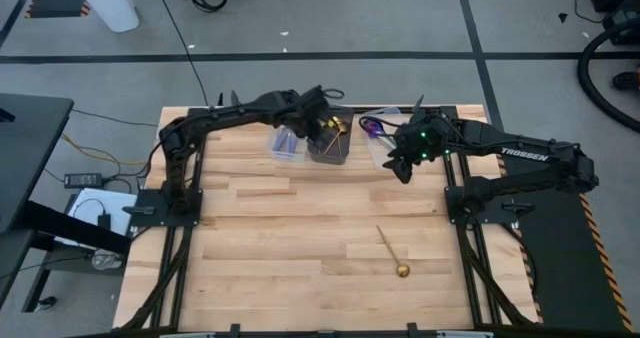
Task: Sort silverware by color (type)
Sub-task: Put the gold spoon into the black transparent bin
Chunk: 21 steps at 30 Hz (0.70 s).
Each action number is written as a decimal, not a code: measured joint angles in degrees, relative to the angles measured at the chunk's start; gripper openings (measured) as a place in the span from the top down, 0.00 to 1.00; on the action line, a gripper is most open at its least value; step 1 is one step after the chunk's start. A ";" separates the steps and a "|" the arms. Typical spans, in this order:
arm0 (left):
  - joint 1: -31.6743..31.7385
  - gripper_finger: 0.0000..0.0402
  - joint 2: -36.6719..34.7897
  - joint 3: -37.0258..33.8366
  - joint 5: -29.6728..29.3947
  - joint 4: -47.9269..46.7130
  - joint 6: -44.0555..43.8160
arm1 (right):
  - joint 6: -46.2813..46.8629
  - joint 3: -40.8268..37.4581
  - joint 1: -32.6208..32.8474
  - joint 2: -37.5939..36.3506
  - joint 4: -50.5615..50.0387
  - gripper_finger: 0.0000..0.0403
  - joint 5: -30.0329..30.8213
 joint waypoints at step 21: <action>-17.73 0.73 0.02 0.00 6.13 9.46 1.62 | 0.17 0.00 0.08 -4.89 -3.20 0.49 -19.76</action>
